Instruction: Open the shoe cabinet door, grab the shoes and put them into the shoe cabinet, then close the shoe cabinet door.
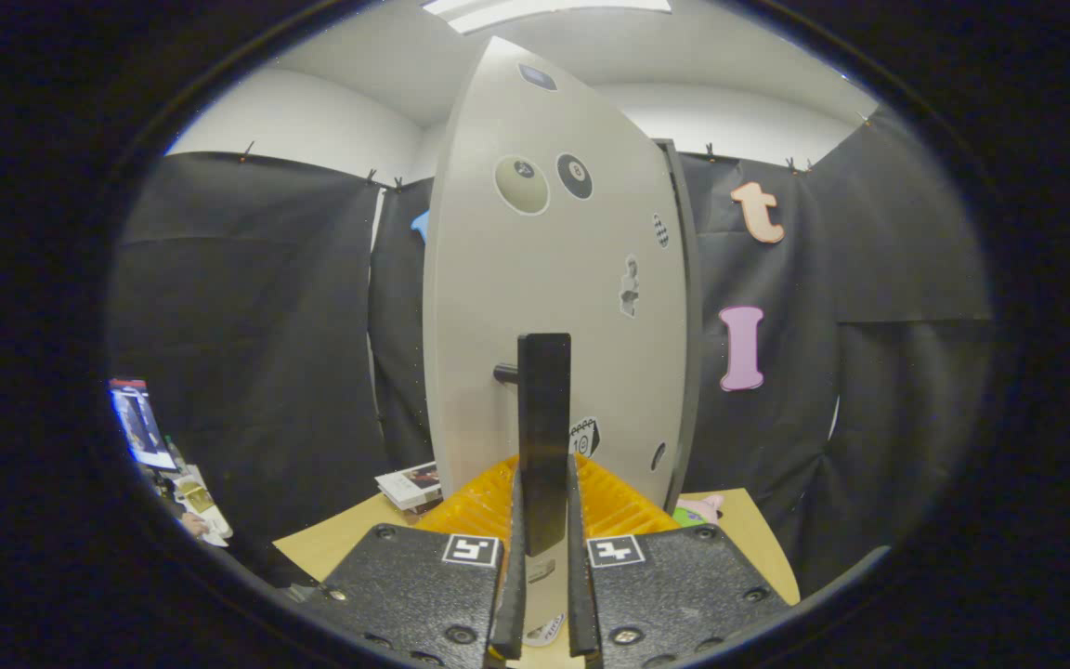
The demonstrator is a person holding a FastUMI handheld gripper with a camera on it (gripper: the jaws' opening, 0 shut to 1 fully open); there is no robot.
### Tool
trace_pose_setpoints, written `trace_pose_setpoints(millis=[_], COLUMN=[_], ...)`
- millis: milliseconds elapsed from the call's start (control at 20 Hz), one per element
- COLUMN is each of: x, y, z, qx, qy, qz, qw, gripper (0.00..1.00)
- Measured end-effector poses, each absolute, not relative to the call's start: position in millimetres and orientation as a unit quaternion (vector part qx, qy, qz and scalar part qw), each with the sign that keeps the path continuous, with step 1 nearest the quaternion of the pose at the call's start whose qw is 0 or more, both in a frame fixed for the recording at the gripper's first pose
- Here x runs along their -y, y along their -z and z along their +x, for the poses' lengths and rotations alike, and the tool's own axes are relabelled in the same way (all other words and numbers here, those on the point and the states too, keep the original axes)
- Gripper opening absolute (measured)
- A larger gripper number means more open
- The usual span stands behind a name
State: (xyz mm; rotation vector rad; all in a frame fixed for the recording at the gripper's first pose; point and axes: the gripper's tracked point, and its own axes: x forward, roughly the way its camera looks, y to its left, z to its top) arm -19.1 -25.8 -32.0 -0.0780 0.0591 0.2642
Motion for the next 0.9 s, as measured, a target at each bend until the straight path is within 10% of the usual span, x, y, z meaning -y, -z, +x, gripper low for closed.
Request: trace_pose_setpoints(millis=[650, 900], x=[166.6, 188.5], y=[14.9, 17.2], z=[-24.0, -20.7], qx=[0.018, 0.003], qy=[0.037, -0.034], qz=[-0.059, -0.036], qw=[0.997, 0.999], gripper=[0.04, 0.04])
